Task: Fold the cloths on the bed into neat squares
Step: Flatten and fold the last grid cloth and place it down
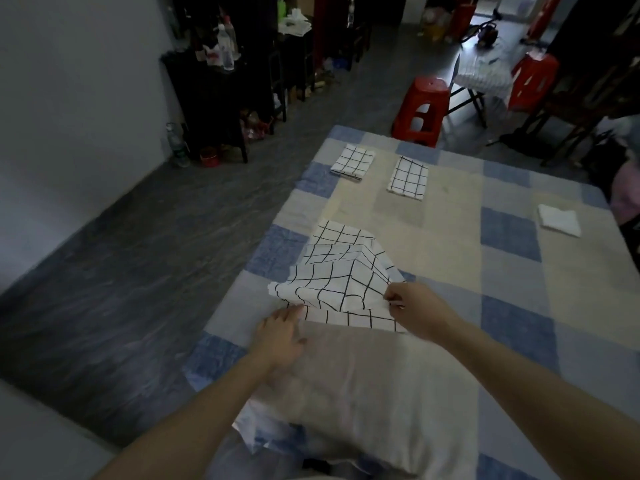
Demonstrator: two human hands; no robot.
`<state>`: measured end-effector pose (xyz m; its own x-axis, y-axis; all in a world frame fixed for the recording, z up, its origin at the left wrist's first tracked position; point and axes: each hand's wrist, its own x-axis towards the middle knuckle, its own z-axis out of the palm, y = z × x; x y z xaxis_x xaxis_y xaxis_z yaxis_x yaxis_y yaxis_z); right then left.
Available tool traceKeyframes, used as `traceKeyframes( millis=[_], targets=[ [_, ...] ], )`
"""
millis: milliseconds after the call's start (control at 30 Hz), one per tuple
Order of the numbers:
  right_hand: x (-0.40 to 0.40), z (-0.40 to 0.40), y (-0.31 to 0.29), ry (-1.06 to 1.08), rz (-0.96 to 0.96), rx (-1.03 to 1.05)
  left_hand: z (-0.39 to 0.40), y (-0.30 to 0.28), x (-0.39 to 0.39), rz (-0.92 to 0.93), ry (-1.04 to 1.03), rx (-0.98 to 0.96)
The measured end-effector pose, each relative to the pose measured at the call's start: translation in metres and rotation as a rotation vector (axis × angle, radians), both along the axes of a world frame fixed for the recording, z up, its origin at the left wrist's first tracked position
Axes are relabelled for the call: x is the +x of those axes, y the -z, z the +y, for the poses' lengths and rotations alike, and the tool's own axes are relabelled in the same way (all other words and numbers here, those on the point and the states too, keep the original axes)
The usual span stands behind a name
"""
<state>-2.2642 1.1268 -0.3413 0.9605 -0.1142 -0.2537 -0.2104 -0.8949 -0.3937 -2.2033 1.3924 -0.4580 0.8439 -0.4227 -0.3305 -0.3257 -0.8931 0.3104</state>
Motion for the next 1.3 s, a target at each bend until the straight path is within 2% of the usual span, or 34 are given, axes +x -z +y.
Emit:
traceKeyframes(
  millis=[167, 267, 433, 533, 667, 733, 800, 867, 967, 1033, 1100, 1200, 1300],
  targets=[
    [-0.019, -0.014, 0.009, 0.012, 0.075, -0.008, 0.003, 0.000, 0.001, -0.139, 0.131, 0.001],
    [-0.029, -0.022, 0.010, 0.000, 0.127, 0.002, 0.006, 0.005, -0.002, -0.237, 0.140, -0.042],
    [-0.041, -0.036, 0.012, 0.117, 0.153, -0.035, 0.000, 0.003, -0.005, -0.246, 0.216, -0.075],
    [-0.047, -0.036, 0.004, 0.120, 0.154, -0.180, -0.020, -0.003, -0.014, -0.219, 0.356, -0.195],
    [-0.058, -0.009, -0.022, -0.147, 0.053, -0.130, -0.060, -0.022, -0.021, -0.230, 0.420, -0.359],
    [-0.064, 0.003, -0.024, -0.189, 0.035, -0.119, -0.082, -0.039, -0.023, -0.201, 0.447, -0.456],
    [-0.069, 0.006, -0.018, -0.127, 0.081, -0.095, -0.105, -0.063, -0.030, -0.223, 0.546, -0.544],
    [-0.074, -0.002, -0.015, -0.010, 0.051, -0.051, -0.126, -0.087, -0.040, -0.156, 0.580, -0.686],
    [-0.082, -0.024, -0.022, 0.119, -0.109, -0.027, -0.148, -0.105, -0.048, 0.082, 0.355, -0.887],
    [-0.090, -0.046, -0.032, 0.187, -0.160, 0.079, -0.155, -0.101, -0.046, 0.184, 0.252, -0.944],
    [-0.100, -0.071, -0.050, 0.255, -0.155, 0.334, -0.160, -0.093, -0.041, 0.179, 0.316, -0.786],
    [-0.123, -0.107, -0.086, 0.256, -0.058, 0.636, -0.166, -0.077, -0.032, -0.035, 0.469, -0.500],
    [-0.150, -0.146, -0.116, 0.283, -0.012, 0.815, -0.176, -0.068, -0.018, -0.119, 0.395, -0.542]
  ],
)
